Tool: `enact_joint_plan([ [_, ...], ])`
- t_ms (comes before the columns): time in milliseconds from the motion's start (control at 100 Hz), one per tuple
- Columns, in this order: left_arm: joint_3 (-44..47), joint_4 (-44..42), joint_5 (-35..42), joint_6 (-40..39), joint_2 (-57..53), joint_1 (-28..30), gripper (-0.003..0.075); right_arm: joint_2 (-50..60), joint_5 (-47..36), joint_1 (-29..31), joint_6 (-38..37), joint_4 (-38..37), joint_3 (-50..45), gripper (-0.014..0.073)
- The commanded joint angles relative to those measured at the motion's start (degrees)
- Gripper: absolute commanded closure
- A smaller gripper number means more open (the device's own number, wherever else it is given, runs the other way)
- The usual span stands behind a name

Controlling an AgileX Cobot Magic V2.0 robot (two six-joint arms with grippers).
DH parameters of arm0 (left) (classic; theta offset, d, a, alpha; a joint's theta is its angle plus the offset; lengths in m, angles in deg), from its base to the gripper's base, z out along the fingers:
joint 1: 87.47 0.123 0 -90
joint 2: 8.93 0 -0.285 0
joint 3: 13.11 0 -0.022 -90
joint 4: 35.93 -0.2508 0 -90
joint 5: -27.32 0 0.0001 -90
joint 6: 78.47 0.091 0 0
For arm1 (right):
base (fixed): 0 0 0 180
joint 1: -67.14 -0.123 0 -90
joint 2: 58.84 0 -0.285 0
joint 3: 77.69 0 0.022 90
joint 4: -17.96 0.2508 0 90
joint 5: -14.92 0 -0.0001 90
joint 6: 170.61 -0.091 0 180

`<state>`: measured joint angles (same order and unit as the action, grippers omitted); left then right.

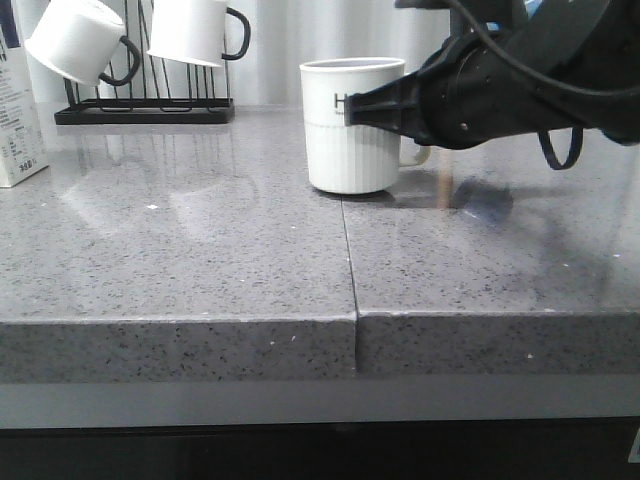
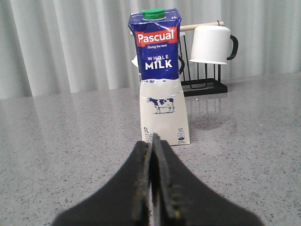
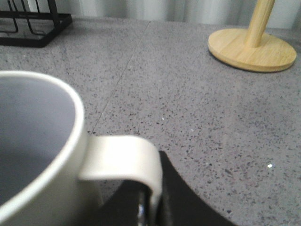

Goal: Place milk next to cup
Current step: 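Carry the mug toward the table centre and set it down, then open the right gripper and withdraw it from the mug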

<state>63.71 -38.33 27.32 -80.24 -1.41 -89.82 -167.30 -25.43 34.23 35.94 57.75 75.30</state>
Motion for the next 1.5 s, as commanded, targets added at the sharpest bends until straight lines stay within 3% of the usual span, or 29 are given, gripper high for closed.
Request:
enact_joint_plan([
  [0, 2.9, 0.2, 4.0, -0.4, -1.9, 0.1, 0.0741, 1.8, -4.4, 0.0, -0.7, -1.1, 1.8, 0.0692],
  [260, 2.9, 0.2, 4.0, -0.4, -1.9, 0.1, 0.0741, 1.5, -3.1, 0.0, -2.2, -1.7, 1.8, 0.0663],
  [500, 2.9, 0.2, 4.0, -0.4, -1.9, 0.1, 0.0741, 1.5, -1.1, 0.0, -2.2, -2.8, 1.6, 0.0314],
  [590, 2.9, 0.2, 4.0, -0.4, -1.9, 0.1, 0.0741, 1.9, -0.9, 0.0, -2.2, -2.6, 1.5, 0.0239],
  [1030, 2.9, 0.2, 4.0, -0.4, -1.9, 0.1, 0.0741, 16.0, -0.4, -0.9, -2.2, -2.6, -10.1, 0.0242],
  [1190, 2.9, 0.2, 4.0, -0.4, -1.9, 0.1, 0.0741, 24.8, 3.6, -0.1, -2.2, -4.2, -13.5, 0.0242],
  [1340, 2.9, 0.2, 4.0, -0.4, -1.9, 0.1, 0.0741, 32.5, 14.8, 6.2, -3.3, -11.7, -13.7, 0.0242],
  [1490, 2.9, 0.2, 4.0, -0.4, -1.9, 0.1, 0.0741, 39.2, 24.3, 16.3, -14.1, -23.1, -13.7, 0.0242],
])
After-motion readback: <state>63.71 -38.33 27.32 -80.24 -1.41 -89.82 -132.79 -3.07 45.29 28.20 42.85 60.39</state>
